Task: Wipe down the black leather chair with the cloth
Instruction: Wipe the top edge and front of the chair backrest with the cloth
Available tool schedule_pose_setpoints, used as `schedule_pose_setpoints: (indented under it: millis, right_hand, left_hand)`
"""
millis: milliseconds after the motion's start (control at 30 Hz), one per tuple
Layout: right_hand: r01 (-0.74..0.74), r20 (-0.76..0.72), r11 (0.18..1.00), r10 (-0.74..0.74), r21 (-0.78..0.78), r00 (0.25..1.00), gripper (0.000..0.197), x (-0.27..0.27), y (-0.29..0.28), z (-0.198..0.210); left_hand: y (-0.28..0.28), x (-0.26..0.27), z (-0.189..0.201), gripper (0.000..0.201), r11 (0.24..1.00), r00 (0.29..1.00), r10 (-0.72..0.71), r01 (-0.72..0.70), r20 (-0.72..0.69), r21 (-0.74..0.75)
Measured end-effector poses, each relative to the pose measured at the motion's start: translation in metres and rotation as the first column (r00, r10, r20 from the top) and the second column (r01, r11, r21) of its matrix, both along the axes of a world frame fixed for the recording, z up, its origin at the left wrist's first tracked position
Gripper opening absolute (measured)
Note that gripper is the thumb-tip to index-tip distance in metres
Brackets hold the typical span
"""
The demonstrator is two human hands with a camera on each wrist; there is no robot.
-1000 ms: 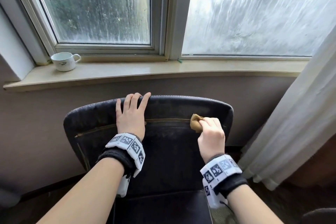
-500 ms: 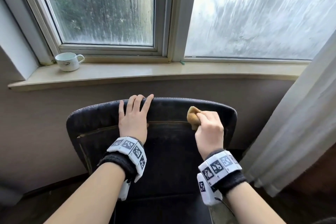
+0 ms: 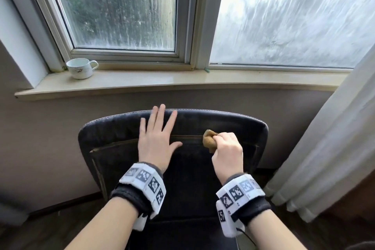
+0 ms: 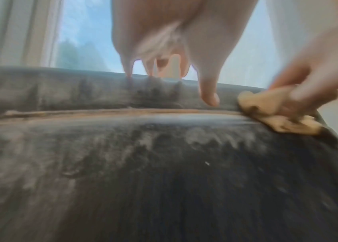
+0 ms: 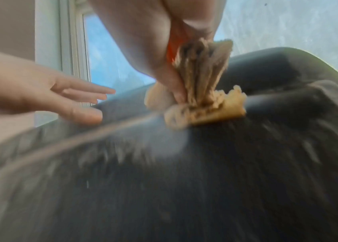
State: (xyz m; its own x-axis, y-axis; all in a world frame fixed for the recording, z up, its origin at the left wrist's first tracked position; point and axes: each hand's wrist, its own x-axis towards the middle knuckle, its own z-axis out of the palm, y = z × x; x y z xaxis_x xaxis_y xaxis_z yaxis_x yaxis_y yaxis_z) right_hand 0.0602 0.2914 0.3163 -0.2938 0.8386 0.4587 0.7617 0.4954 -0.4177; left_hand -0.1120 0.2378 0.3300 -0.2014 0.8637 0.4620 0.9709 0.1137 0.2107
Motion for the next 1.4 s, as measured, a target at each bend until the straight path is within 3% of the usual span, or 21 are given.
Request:
schedule_pose_setpoints:
  millis: [67,133,200,267,400,500,600,700,800,900,1000,1100,1300,1400]
  right_hand:
    - [-0.016,-0.071,0.998,0.020,0.056,0.997,0.024,-0.002,0.002,0.016]
    - [-0.091,-0.201,0.991,0.109,0.098,0.974,0.022,-0.008,-0.002,0.023]
    - [-0.158,-0.294,0.984,0.176,0.084,0.939,0.020,-0.016,-0.008,0.020]
    - [-0.233,-0.298,0.971,0.237,0.050,0.924,0.026,-0.013,-0.008,0.012]
    - [-0.352,-0.192,0.936,0.349,0.020,0.917,0.035,0.022,0.003,0.012]
    - [-0.137,-0.265,0.979,0.173,0.150,0.949,0.026,0.053,0.022,0.018]
    - [0.055,-0.300,0.964,0.027,0.259,0.954,0.019,0.063,0.033,0.014]
    - [0.010,-0.271,0.940,0.089,0.341,0.958,0.019,0.049,0.028,0.008]
    - [-0.077,-0.218,0.952,0.146,0.295,0.965,0.019,0.033,0.018,-0.001]
    - [-0.095,-0.172,0.971,0.134,0.219,0.976,0.020,0.031,0.011,-0.017]
    - [-0.080,-0.160,0.979,0.111,0.189,0.981,0.022,0.034,0.005,-0.022]
    - [-0.113,-0.135,0.972,0.142,0.204,0.981,0.023,0.022,0.003,-0.019]
    - [-0.127,-0.081,0.975,0.143,0.182,0.986,0.029,0.006,0.006,-0.018]
    - [-0.098,-0.119,0.981,0.119,0.169,0.986,0.026,0.003,0.007,-0.013]
  left_hand:
    - [-0.008,0.023,-0.009,0.064,0.948,0.974,-0.227,0.222,-0.007,0.229]
    - [-0.015,0.047,-0.019,0.051,0.864,0.921,-0.386,0.379,-0.049,0.332]
    - [-0.011,0.054,-0.026,0.045,0.850,0.922,-0.386,0.365,-0.023,0.379]
    - [0.001,0.050,-0.026,0.038,0.839,0.932,-0.361,0.342,-0.036,0.423]
    - [0.023,0.042,-0.021,0.009,0.787,0.883,-0.360,0.460,-0.300,0.411]
    - [0.029,0.031,-0.016,0.014,0.810,0.873,-0.328,0.456,-0.362,0.367]
    - [0.031,0.036,-0.018,0.015,0.800,0.860,-0.376,0.489,-0.345,0.348]
    - [0.032,0.051,-0.026,0.017,0.840,0.899,-0.374,0.433,-0.228,0.329]
    - [0.021,0.050,-0.038,0.021,0.877,0.930,-0.348,0.368,-0.119,0.308]
    - [0.003,0.043,-0.037,0.032,0.876,0.919,-0.387,0.393,-0.078,0.281]
    - [0.009,0.035,-0.013,0.029,0.849,0.914,-0.406,0.372,0.014,0.376]
    - [0.020,0.029,-0.005,0.024,0.850,0.920,-0.391,0.360,0.002,0.384]
    - [-0.010,0.032,-0.052,0.022,0.906,0.927,-0.369,0.343,0.066,0.250]
    - [-0.011,0.030,-0.030,0.029,0.869,0.905,-0.421,0.380,0.069,0.317]
